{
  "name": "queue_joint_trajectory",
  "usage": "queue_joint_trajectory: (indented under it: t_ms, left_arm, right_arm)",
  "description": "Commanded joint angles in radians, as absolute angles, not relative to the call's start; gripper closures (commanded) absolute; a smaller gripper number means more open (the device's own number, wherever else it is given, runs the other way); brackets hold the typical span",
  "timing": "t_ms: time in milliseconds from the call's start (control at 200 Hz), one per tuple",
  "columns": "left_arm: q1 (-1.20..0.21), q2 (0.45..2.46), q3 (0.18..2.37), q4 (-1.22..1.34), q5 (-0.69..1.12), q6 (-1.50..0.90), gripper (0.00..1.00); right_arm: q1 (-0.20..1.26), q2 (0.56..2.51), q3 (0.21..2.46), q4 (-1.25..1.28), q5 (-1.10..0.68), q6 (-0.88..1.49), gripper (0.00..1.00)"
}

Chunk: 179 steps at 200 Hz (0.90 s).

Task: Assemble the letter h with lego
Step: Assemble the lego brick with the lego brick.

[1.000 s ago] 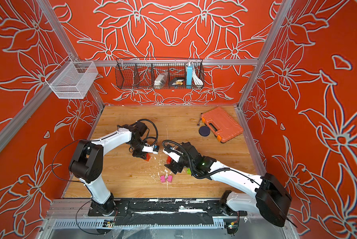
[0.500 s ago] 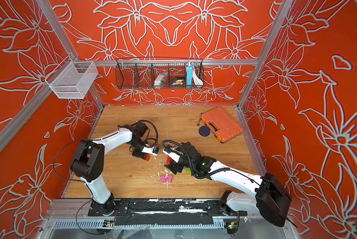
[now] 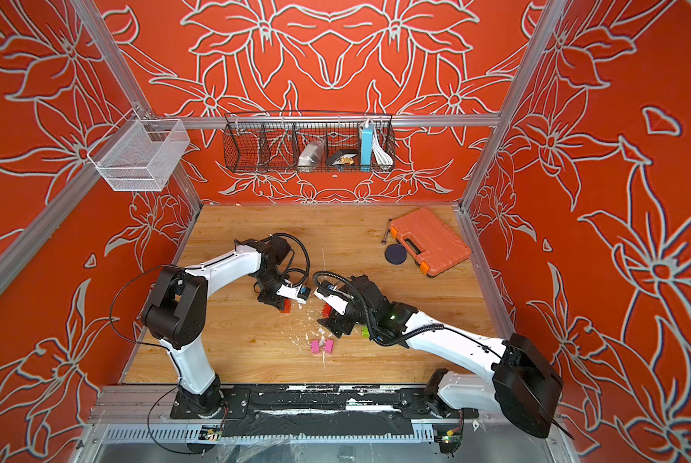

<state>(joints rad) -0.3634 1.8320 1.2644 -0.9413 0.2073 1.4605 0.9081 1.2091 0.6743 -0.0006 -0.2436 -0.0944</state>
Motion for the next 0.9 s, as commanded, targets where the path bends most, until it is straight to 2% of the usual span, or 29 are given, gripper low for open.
queue_joint_trajectory:
  t_ms: [0,165,370,891]
  left_arm:
    - [-0.386,1.901,1.242,-0.938,0.127,1.41,0.79]
    - [-0.396,1.902,1.255,-0.938,0.099,1.263,0.83]
    - [-0.401,1.827,1.265,-0.97,0.197,1.07,0.79]
    - [-0.405,1.833,1.188,-0.896,0.175,1.123,0.79]
  right_arm:
    - [0.908,1.205,0.695,0.0,-0.239,-0.105,0.13]
    - [0.908,1.204,0.695,-0.004,-0.239,-0.117,0.13]
    - [0.909,1.215,0.688,0.017,-0.244,-0.112,0.13]
    - [0.908,1.239,0.708,-0.003,-0.243,-0.118,0.13]
